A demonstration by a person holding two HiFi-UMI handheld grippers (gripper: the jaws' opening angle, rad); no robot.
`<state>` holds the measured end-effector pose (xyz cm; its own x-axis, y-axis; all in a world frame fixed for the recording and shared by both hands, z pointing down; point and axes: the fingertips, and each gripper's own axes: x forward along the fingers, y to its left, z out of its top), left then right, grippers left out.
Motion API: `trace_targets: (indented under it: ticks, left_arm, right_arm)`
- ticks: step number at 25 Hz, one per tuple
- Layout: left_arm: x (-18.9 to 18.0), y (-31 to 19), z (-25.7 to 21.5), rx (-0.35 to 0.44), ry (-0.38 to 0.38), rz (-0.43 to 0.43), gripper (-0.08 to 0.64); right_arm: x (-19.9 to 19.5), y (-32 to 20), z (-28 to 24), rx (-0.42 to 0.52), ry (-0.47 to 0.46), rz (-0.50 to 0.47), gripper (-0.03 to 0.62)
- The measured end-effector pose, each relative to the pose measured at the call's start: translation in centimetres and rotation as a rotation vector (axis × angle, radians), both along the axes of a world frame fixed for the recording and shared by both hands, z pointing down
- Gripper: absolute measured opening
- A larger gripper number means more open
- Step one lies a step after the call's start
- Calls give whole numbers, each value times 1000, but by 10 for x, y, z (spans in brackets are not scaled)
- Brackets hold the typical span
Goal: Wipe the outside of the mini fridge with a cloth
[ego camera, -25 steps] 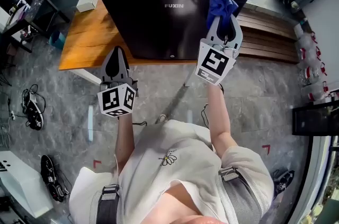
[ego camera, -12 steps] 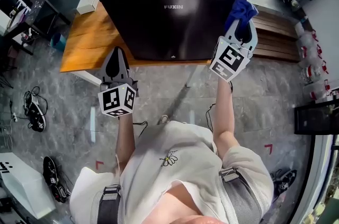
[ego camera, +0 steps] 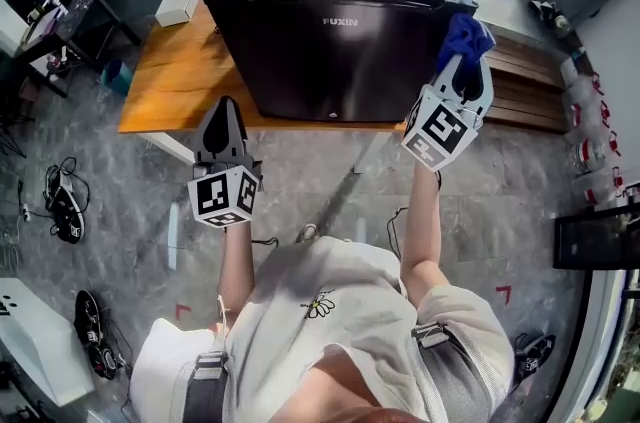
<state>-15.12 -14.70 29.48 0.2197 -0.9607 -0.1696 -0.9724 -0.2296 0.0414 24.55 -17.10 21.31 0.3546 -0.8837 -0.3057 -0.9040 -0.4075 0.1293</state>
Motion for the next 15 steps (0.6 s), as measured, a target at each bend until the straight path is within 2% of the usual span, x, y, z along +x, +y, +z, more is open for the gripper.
trace_targets:
  ticks: [3,6,12,15]
  left_arm:
    - [0,1,1,-4,2,1,5]
    - [2,-1,0,1,3,4,5]
    - [6,0,0,5,1,14,5]
    - [-1,3,0,13,0,2,5]
  right_arm:
    - [-20,15,-9,33,19,-38,61]
    - [-57,22,-14,62,23,-127,61]
    - [-171,11,-20,147,23,-409,61]
    - [-223,2,-5,98,29,-525,61]
